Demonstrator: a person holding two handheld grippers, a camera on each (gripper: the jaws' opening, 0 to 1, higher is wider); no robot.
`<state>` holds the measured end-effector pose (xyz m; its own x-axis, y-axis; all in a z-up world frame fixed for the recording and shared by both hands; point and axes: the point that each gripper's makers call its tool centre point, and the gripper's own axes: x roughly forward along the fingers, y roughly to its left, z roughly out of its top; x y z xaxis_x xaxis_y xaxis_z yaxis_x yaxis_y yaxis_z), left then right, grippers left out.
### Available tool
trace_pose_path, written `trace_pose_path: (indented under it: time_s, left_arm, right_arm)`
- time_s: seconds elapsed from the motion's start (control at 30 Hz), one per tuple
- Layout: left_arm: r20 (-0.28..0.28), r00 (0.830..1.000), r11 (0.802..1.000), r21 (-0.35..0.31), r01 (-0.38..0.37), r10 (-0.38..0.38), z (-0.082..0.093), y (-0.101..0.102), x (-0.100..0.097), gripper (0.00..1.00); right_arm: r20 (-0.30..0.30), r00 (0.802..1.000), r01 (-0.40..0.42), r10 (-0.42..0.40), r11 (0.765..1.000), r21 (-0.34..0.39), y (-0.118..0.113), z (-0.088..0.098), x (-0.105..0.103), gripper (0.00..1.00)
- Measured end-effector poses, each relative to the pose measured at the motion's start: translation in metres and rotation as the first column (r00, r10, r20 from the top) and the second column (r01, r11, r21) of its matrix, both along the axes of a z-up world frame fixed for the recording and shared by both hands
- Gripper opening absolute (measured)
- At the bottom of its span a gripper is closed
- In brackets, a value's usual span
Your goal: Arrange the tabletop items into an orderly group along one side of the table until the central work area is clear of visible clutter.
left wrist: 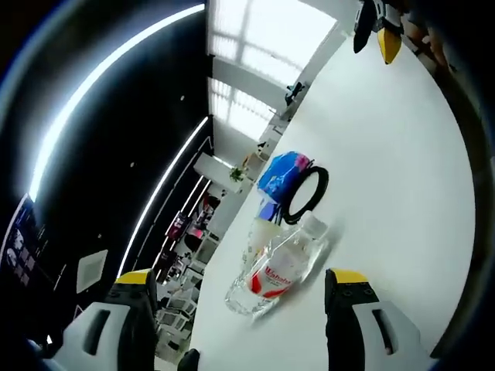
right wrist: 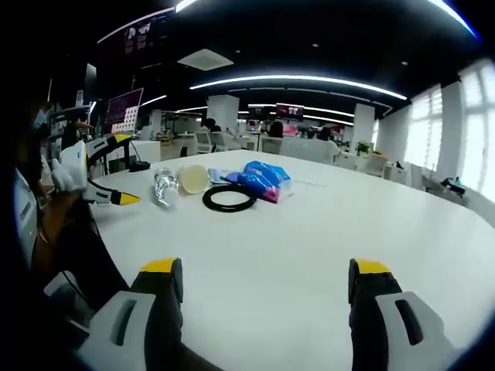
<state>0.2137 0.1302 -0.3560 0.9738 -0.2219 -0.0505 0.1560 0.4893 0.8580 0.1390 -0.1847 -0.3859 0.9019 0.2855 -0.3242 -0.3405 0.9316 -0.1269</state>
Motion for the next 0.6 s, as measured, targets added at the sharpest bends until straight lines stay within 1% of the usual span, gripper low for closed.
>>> trace_pose_path:
  time_s: [0.07,0.17,0.37,0.47,0.6]
  left_arm:
    - [0.009,1.000,1.000,0.024,0.000,-0.001,0.001,-0.002,0.001,0.89]
    - [0.015,1.000,0.999,0.041,0.000,-0.001,0.002,-0.003,0.003,0.89]
    - [0.021,0.999,0.998,0.058,0.028,-0.030,0.003,-0.009,0.004,0.88]
    - [0.030,0.999,0.995,0.091,0.037,-0.040,0.003,-0.013,0.007,0.88]
    - [0.036,0.998,0.992,0.116,0.047,-0.052,0.003,-0.016,0.008,0.87]
  right_arm:
    - [-0.016,1.000,0.004,-0.004,1.000,0.004,-0.001,-0.004,0.001,0.84]
    - [-0.034,0.999,0.008,-0.008,1.000,0.004,-0.001,-0.008,0.000,0.84]
    - [-0.034,0.999,0.014,-0.014,1.000,0.007,-0.002,-0.009,0.000,0.83]
    - [-0.035,0.999,0.015,-0.015,1.000,0.007,-0.002,-0.010,0.000,0.83]
    - [-0.040,0.999,0.013,-0.012,1.000,0.003,-0.001,-0.011,0.001,0.83]
